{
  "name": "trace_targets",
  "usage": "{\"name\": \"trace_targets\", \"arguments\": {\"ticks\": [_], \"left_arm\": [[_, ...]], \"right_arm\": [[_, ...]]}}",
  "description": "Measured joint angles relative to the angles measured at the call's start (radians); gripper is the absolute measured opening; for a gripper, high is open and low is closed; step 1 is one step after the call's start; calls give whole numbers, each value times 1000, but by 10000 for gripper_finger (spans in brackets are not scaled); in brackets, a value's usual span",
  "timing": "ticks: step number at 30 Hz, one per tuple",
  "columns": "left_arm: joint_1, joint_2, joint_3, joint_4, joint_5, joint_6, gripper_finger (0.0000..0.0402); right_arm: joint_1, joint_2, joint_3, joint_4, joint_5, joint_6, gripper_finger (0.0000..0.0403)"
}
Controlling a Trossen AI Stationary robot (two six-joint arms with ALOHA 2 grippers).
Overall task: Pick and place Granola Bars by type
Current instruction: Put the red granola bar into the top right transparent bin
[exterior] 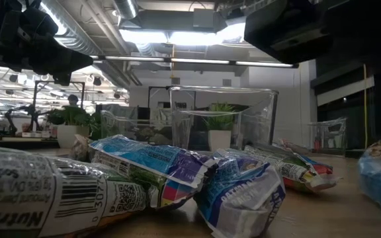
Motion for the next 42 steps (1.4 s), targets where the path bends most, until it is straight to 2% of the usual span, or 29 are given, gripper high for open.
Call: {"name": "trace_targets", "arguments": {"ticks": [4, 7, 13, 17, 27, 32, 37, 42], "left_arm": [[0, 0, 0, 0, 0, 0, 11], [0, 0, 0, 0, 0, 0, 13], [0, 0, 0, 0, 0, 0, 10], [0, 0, 0, 0, 0, 0, 13], [0, 0, 0, 0, 0, 0, 13], [0, 0, 0, 0, 0, 0, 11], [0, 0, 0, 0, 0, 0, 12], [0, 0, 0, 1, 0, 0, 11]], "right_arm": [[0, -1, 19, -28, 0, 1, 26], [-2, -2, 84, -106, 0, 2, 12], [-5, -5, 276, -294, 79, 107, 18], [-13, -8, 337, -336, 113, 185, 15], [-55, -7, 374, -431, 72, 364, 15], [-91, -8, 496, -573, 53, 377, 16], [-150, -131, 461, -595, 56, 446, 15], [-230, -257, 462, -593, 192, 501, 14]]}}
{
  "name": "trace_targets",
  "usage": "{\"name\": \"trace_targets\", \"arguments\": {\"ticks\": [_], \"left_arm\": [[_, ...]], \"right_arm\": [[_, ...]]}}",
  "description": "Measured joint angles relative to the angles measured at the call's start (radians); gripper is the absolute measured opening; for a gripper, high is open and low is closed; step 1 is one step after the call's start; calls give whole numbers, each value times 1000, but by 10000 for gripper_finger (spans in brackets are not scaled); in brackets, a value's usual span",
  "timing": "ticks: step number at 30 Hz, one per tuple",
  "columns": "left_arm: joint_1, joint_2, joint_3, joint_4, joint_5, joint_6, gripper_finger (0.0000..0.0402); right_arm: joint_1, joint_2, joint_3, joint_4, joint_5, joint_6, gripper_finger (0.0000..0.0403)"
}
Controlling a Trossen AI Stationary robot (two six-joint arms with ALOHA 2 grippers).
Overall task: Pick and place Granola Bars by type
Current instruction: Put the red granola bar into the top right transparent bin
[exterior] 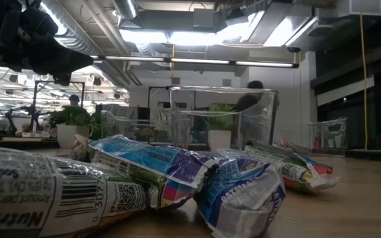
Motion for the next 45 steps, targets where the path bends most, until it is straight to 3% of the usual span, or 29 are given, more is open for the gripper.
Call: {"name": "trace_targets", "arguments": {"ticks": [3, 9, 20, 29, 39, 45], "left_arm": [[0, 0, 0, -1, 0, 0, 11], [0, 0, 0, -1, 0, 0, 12], [0, 0, 0, -1, 0, 0, 11], [0, 0, 0, -1, 0, 0, 12], [0, 0, 0, -1, 0, 0, 12], [0, 0, 0, -1, 0, 0, 11]], "right_arm": [[-67, -64, 0, 0, 53, 34, 13], [-200, -150, -1, 0, 53, 8, 13], [-460, -230, -1, 1, 37, -232, 16], [-747, -266, -2, 1, -17, -508, 16], [-1041, -404, -3, 1, -15, -613, 14], [-1129, -537, -206, 0, -10, -636, 15]]}}
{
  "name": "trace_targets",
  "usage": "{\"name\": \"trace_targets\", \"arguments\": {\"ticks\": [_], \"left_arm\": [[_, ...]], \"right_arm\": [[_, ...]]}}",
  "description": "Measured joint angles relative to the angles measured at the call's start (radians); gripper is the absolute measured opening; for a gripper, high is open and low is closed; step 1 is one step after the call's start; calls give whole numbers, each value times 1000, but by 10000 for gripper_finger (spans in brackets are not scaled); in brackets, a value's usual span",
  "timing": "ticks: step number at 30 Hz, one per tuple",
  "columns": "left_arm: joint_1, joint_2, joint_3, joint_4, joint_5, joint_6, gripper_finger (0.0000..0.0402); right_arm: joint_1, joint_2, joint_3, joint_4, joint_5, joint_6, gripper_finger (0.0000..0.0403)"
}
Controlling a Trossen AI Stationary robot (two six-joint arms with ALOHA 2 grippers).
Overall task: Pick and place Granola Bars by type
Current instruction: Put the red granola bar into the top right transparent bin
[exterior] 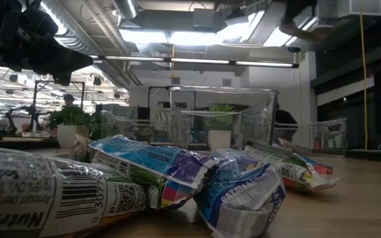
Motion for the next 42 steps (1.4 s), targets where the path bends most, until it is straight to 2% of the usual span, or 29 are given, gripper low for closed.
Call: {"name": "trace_targets", "arguments": {"ticks": [5, 11, 22, 33, 42], "left_arm": [[0, 0, 0, 0, 0, 0, 12], [0, 0, 0, 0, 0, 0, 12], [0, 0, 0, 0, 0, 0, 13], [0, 0, 0, 0, 0, 0, 13], [0, 0, 0, 0, 0, 0, 12]], "right_arm": [[-35, -79, -232, 4, 10, -6, 15], [-67, -113, -441, 108, 6, -54, 15], [-111, -103, -666, 433, -62, -163, 15], [-159, -89, -856, 497, -78, -198, 15], [-160, -89, -995, 635, -110, -212, 15]]}}
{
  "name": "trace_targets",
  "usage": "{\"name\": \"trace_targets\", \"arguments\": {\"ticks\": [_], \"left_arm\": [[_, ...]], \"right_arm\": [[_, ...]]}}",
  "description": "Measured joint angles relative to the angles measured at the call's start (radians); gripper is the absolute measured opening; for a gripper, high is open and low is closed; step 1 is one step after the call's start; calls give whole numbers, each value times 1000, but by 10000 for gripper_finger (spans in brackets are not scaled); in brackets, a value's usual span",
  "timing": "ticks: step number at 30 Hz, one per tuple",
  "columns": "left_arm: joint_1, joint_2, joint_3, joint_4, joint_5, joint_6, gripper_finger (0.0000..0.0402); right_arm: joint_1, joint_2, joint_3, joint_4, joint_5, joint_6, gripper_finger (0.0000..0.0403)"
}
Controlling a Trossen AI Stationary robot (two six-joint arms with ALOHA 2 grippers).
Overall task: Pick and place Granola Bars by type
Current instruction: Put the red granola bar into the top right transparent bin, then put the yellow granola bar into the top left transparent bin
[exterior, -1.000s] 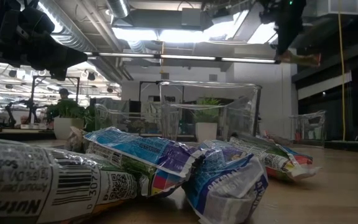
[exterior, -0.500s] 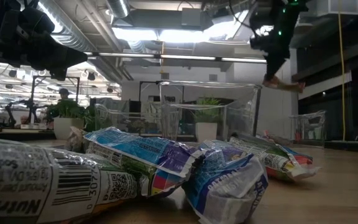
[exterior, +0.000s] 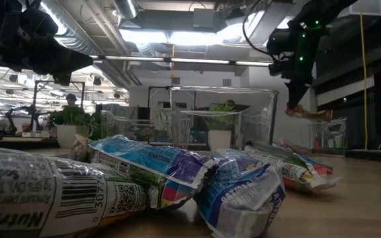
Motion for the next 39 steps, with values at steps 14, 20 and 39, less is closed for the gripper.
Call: {"name": "trace_targets", "arguments": {"ticks": [14, 20, 39], "left_arm": [[0, 0, 0, 0, 0, 0, 12], [0, 0, 0, 0, 0, 0, 12], [0, 0, 0, 0, 0, 0, 11]], "right_arm": [[0, 0, -146, 159, -48, 3, 15], [0, 0, -185, 194, -48, 2, 15], [0, 0, -195, 224, -71, 0, 63]]}}
